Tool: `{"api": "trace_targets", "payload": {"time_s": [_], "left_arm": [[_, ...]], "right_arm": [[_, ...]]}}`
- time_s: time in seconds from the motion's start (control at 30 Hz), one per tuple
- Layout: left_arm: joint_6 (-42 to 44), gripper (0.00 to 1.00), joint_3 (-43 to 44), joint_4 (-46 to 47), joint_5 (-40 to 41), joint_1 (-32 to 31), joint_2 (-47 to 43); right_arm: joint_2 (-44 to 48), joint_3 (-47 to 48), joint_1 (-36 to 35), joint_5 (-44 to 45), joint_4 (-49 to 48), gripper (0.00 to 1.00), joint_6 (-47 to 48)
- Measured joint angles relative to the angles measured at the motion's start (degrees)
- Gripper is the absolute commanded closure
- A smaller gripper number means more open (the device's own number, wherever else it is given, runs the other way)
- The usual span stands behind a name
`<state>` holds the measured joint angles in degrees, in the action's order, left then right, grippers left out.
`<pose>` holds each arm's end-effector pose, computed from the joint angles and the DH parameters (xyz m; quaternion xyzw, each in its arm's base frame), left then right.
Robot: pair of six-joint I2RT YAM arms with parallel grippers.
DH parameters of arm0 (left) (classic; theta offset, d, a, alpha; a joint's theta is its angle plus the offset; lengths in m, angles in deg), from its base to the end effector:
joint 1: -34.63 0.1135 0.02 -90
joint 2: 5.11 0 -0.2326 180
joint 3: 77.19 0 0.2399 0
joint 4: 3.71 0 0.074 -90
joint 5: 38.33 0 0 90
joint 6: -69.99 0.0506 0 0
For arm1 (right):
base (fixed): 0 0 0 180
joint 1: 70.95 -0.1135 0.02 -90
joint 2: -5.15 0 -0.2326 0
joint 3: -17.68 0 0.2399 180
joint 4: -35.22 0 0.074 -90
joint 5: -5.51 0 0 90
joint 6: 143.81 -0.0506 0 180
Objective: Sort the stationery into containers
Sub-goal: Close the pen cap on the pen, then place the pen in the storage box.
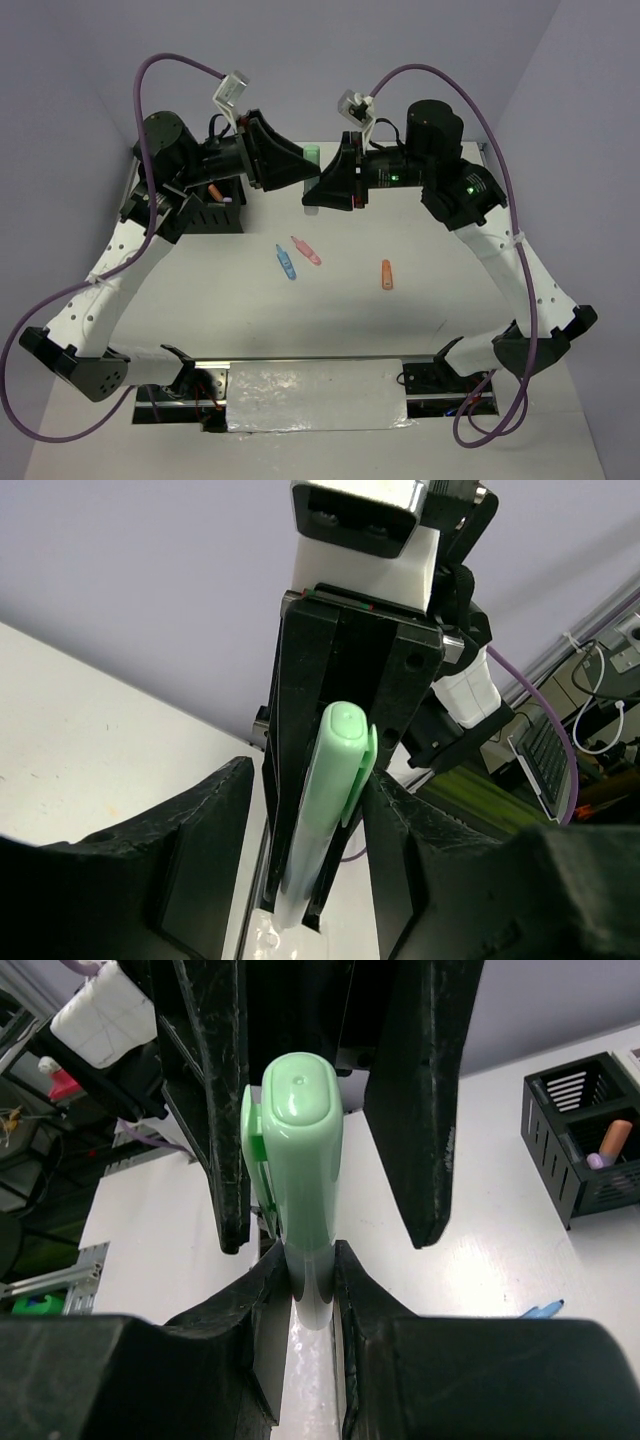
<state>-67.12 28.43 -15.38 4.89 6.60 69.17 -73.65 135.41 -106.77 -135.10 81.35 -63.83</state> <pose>0.2159 -0.1567 0.4987 0.2324 0.5751 -0.6387 0.4553 0.1934 0.1878 0.4791 -0.4269 0.5979 0.5281 0.4258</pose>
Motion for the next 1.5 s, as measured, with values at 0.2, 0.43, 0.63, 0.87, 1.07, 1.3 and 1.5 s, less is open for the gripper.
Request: {"api": "trace_targets", "payload": {"time_s": [0.2,0.43,0.63,0.87,1.07,1.3,1.5], "left_arm": [[-0.31,0.58,0.02,0.94,-0.63,0.52,0.00],[0.07,0.98,0.09,1.84,-2.16,0.83,0.55],[5.29,1.00,1.01,-3.54,1.92,1.01,0.61],[16.63,1.00,-0.35,-16.55,30.53,4.52,-0.28],[22.97,1.00,-14.69,-9.77,55.19,11.61,-0.57],[27.96,1.00,-23.76,5.60,66.27,17.66,9.68],[30.69,1.00,-26.05,15.89,67.71,18.05,12.96]], "right_arm": [[-0.72,0.31,-0.09,0.04,2.36,1.00,1.01],[-1.60,1.55,-0.33,0.28,4.59,1.00,0.74],[-1.09,0.72,0.07,2.82,4.81,0.19,1.42],[8.68,-15.98,11.63,14.56,1.66,0.08,0.20],[14.08,-24.92,15.34,20.46,1.66,0.08,-1.31],[21.35,-27.82,15.34,19.47,2.47,0.07,-0.85],[24.74,-27.82,15.34,18.01,5.03,0.07,0.76]]}}
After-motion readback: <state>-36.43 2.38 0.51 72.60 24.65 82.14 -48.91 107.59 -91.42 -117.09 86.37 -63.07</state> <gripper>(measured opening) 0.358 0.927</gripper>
